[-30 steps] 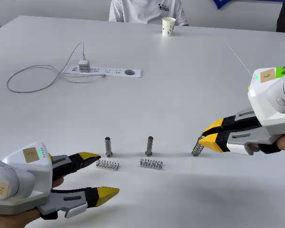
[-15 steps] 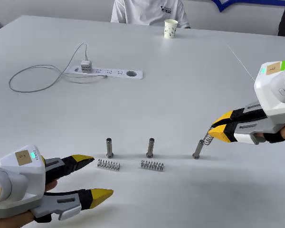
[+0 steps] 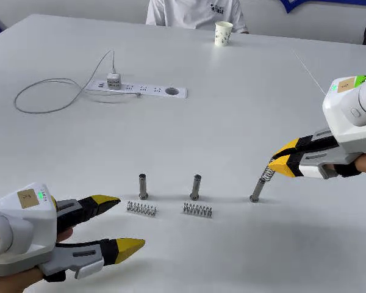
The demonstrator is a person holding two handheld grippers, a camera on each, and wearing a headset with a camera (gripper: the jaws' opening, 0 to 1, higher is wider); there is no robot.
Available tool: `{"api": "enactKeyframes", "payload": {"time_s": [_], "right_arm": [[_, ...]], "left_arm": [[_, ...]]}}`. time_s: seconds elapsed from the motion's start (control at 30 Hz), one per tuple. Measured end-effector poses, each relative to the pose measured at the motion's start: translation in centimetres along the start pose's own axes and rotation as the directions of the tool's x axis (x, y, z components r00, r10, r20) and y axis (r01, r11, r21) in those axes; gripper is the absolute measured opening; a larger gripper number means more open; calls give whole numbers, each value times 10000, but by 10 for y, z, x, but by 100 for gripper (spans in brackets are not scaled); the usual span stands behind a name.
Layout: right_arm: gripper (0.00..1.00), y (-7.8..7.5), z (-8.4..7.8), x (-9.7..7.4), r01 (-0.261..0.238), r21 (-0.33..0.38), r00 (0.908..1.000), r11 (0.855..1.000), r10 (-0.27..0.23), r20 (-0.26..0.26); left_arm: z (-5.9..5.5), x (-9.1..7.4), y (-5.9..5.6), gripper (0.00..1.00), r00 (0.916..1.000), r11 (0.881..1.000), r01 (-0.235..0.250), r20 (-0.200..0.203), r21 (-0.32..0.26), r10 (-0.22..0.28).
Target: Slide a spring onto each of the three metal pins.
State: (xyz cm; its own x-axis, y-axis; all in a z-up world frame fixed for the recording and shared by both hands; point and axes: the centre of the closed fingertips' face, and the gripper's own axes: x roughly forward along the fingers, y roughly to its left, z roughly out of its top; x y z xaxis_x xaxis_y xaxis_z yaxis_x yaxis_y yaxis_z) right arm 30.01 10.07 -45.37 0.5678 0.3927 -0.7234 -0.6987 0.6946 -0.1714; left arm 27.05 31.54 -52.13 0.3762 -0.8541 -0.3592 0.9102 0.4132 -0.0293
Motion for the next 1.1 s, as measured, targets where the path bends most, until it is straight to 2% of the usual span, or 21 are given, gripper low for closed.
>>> {"api": "enactKeyframes", "payload": {"time_s": [0.67,1.1], "right_arm": [[11,-2,-7,13,-169,-39,9995,9998,168,-251],[11,-1,-15,21,-246,-58,9986,9997,243,-478]], "left_arm": [[-3,0,4,53,10000,9999,-80,-15,-128,80],[-4,0,1,53,9999,9999,-89,-52,-139,88]]}}
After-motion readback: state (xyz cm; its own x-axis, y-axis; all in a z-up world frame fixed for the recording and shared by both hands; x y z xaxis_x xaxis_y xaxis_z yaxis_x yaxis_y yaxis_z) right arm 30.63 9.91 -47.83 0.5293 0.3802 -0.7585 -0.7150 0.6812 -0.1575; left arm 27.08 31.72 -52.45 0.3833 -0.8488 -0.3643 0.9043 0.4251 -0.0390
